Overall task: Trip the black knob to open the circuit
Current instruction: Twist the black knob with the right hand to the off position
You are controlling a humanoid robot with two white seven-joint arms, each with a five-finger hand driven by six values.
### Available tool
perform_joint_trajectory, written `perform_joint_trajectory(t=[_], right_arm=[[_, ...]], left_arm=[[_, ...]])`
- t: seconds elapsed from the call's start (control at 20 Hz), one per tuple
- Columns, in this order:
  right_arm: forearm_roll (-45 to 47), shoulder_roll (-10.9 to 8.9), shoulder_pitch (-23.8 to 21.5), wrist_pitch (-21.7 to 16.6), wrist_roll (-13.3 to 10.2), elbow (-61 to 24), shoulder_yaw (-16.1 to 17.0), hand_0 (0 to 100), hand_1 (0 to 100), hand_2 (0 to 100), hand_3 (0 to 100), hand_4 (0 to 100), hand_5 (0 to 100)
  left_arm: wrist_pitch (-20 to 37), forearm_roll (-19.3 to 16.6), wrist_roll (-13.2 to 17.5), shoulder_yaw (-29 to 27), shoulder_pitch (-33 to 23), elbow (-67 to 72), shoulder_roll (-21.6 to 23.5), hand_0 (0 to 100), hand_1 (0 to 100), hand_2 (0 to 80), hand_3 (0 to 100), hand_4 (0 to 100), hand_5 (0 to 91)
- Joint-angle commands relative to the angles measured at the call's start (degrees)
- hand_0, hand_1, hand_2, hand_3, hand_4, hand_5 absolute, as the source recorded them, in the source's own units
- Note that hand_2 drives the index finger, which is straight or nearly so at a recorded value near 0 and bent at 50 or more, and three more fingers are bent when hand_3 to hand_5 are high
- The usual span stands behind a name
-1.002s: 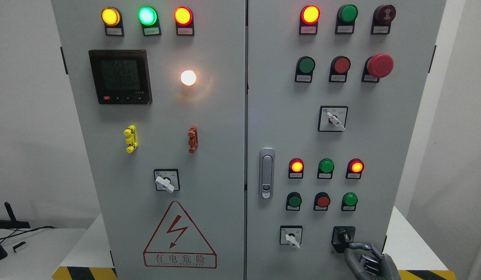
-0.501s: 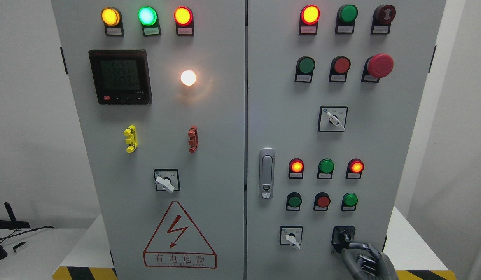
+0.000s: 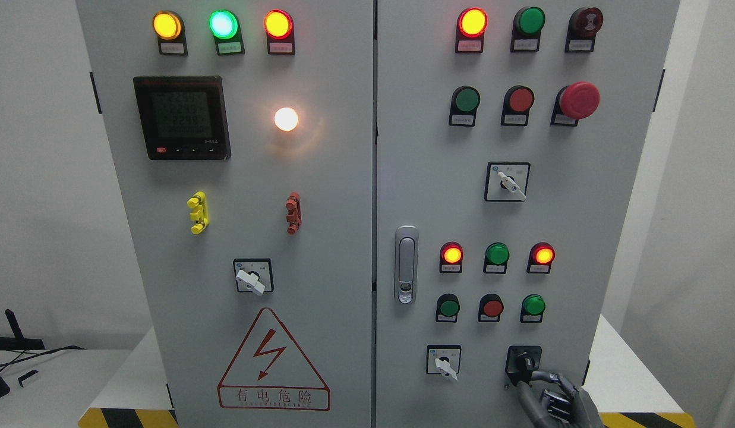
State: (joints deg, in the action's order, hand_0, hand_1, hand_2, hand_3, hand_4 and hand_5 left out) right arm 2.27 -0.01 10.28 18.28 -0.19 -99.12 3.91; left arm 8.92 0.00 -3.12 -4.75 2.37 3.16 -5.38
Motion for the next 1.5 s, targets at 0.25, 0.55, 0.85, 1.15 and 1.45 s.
perform_joint_trajectory(t=[0.25, 0.55, 0.85, 1.15, 1.45], right_arm=[[0.02, 0.28, -0.26, 0.0, -0.07, -0.81, -1.27, 43, 76, 46, 100, 100, 98], [0.02, 0.45, -0.7, 0.0, -0.07, -1.51, -1.27, 43, 76, 46, 100, 100, 97], [-0.07, 0.54, -0.7, 0.08, -0.07, -1.78, -1.27, 43, 76, 46, 100, 100, 97], [0.02, 0.63, -0.7, 0.52, -0.07, -1.95, -1.36, 43, 76, 46, 100, 100, 97], [0.02, 0.72, -0.7, 0.52, -0.07, -2.31, -2.06, 43, 76, 46, 100, 100, 97]], left_arm=[[0.05, -1.76, -0.05, 0.0, 0.0, 0.0, -0.07, 12, 39, 0.0, 0, 0, 0.0], [0.05, -1.76, -0.05, 0.0, 0.0, 0.0, 0.02, 12, 39, 0.0, 0, 0, 0.0], [0.05, -1.76, -0.05, 0.0, 0.0, 0.0, 0.02, 12, 39, 0.0, 0, 0, 0.0], [0.05, -1.76, -0.05, 0.0, 0.0, 0.0, 0.02, 12, 39, 0.0, 0, 0, 0.0], [0.05, -1.76, -0.05, 0.0, 0.0, 0.0, 0.02, 12, 39, 0.0, 0, 0, 0.0]])
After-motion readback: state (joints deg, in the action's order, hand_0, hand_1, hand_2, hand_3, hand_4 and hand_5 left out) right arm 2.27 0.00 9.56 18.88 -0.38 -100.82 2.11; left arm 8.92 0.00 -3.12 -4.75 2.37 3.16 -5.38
